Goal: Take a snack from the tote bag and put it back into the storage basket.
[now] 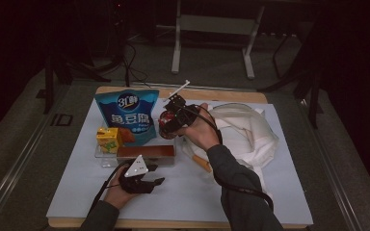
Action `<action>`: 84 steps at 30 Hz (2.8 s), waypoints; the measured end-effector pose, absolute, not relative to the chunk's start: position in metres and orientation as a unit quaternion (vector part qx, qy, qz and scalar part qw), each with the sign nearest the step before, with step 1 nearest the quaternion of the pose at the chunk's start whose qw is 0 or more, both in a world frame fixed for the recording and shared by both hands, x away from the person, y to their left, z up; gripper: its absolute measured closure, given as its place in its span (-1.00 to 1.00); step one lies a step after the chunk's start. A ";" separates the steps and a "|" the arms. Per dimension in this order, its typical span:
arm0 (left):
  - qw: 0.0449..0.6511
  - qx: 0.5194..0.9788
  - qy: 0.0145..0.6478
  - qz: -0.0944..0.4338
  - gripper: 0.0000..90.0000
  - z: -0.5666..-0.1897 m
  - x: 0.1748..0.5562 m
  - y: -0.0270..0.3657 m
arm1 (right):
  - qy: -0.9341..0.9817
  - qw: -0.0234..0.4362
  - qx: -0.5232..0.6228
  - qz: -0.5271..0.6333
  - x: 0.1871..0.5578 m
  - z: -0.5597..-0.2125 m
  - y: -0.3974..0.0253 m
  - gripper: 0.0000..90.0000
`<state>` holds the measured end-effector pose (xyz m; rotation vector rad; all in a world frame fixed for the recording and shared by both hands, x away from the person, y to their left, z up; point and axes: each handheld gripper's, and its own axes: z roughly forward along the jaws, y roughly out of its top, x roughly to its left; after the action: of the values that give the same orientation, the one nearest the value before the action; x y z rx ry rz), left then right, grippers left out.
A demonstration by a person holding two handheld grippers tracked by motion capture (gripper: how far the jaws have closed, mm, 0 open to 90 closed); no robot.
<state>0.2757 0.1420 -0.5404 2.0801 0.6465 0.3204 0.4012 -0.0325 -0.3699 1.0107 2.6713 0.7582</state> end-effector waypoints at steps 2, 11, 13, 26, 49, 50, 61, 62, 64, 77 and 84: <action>0.453 0.842 0.262 0.129 -0.02 -0.540 0.276 0.142 | 0.901 0.093 0.339 0.255 0.401 -0.371 -0.031 -0.42; 0.454 0.842 0.263 0.129 -0.02 -0.540 0.276 0.142 | 0.902 0.090 0.339 0.253 0.400 -0.376 -0.023 -0.42; 0.454 0.842 0.264 0.128 -0.02 -0.540 0.276 0.142 | 0.903 0.089 0.339 0.250 0.401 -0.379 -0.022 -0.42; 0.455 0.841 0.263 0.129 -0.02 -0.540 0.276 0.142 | 0.904 0.087 0.342 0.243 0.402 -0.389 -0.013 -0.42; 0.454 0.842 0.263 0.128 -0.03 -0.540 0.276 0.142 | 0.903 0.085 0.345 0.240 0.408 -0.400 -0.010 -0.42; 0.454 0.842 0.263 0.128 -0.03 -0.540 0.276 0.142 | 0.904 0.086 0.346 0.238 0.409 -0.400 -0.010 -0.42; 0.454 0.842 0.264 0.127 -0.03 -0.540 0.276 0.142 | 0.903 0.083 0.349 0.238 0.411 -0.405 -0.009 -0.42; 0.454 0.841 0.265 0.127 -0.03 -0.540 0.276 0.142 | 0.903 0.083 0.348 0.237 0.411 -0.405 -0.009 -0.42; 0.454 0.841 0.265 0.127 -0.03 -0.540 0.276 0.142 | 0.903 0.084 0.348 0.237 0.411 -0.406 -0.008 -0.42; 0.454 0.842 0.263 0.128 -0.03 -0.540 0.276 0.142 | 0.902 0.085 0.351 0.235 0.413 -0.410 -0.010 -0.42; 0.454 0.842 0.263 0.129 -0.03 -0.540 0.276 0.142 | 0.901 0.086 0.355 0.233 0.414 -0.414 -0.011 -0.42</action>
<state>0.2758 0.1422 -0.5404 2.0780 0.6488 0.3182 0.4139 -0.0109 -0.4136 1.0571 2.6857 0.6946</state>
